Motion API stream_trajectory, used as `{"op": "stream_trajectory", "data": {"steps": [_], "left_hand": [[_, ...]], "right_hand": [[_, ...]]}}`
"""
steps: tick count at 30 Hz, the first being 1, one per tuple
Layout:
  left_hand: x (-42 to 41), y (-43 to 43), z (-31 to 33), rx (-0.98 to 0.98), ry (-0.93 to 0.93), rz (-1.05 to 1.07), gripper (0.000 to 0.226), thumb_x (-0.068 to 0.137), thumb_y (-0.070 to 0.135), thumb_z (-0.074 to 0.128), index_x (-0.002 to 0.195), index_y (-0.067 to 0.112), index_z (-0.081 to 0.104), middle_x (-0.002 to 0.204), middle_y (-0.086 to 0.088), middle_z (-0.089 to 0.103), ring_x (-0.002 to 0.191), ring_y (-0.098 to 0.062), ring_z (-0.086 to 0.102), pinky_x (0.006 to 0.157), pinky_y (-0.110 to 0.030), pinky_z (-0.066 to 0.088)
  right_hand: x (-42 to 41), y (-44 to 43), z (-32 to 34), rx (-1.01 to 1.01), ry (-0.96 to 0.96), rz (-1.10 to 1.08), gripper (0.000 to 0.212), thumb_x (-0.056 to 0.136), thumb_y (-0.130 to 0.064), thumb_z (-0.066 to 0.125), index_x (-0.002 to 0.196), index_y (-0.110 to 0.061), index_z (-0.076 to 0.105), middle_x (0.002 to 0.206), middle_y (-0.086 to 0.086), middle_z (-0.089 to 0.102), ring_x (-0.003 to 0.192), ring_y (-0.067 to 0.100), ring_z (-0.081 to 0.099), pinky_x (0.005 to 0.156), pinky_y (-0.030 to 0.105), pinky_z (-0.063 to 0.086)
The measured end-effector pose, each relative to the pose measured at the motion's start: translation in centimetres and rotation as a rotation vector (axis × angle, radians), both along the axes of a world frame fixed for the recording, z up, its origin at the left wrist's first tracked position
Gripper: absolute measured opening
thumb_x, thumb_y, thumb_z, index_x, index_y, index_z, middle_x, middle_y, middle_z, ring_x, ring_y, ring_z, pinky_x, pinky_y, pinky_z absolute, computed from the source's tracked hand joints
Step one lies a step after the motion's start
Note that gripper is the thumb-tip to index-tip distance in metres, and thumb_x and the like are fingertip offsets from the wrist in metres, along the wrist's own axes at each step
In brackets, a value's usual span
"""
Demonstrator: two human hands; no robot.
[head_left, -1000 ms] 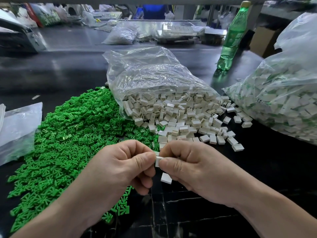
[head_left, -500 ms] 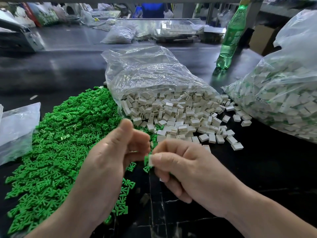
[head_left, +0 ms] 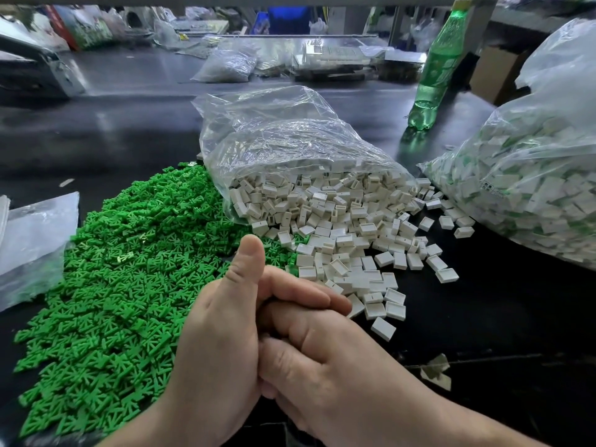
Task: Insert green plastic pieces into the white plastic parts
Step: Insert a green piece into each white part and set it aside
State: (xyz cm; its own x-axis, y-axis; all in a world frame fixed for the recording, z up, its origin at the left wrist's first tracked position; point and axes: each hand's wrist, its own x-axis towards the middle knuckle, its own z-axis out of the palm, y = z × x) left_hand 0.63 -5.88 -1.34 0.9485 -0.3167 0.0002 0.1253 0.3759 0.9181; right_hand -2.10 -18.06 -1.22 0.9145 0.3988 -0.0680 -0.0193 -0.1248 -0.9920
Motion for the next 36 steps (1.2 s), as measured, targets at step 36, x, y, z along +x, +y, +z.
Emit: {"op": "stream_trajectory", "data": {"steps": [36], "left_hand": [[2.1,3.1,-1.7,1.686,-0.920,0.142,0.028,0.072,0.058,0.067,0.074,0.030,0.066,0.070,0.013,0.054,0.065,-0.014,0.057,0.051,-0.026,0.036]], "right_hand": [[2.0,-3.9,-0.7,-0.720,-0.379,-0.178,0.026,0.084,-0.056,0.065,0.095,-0.032,0.065,0.065,-0.014,0.055,0.060,0.001,0.052,0.049,0.015,0.036]]}}
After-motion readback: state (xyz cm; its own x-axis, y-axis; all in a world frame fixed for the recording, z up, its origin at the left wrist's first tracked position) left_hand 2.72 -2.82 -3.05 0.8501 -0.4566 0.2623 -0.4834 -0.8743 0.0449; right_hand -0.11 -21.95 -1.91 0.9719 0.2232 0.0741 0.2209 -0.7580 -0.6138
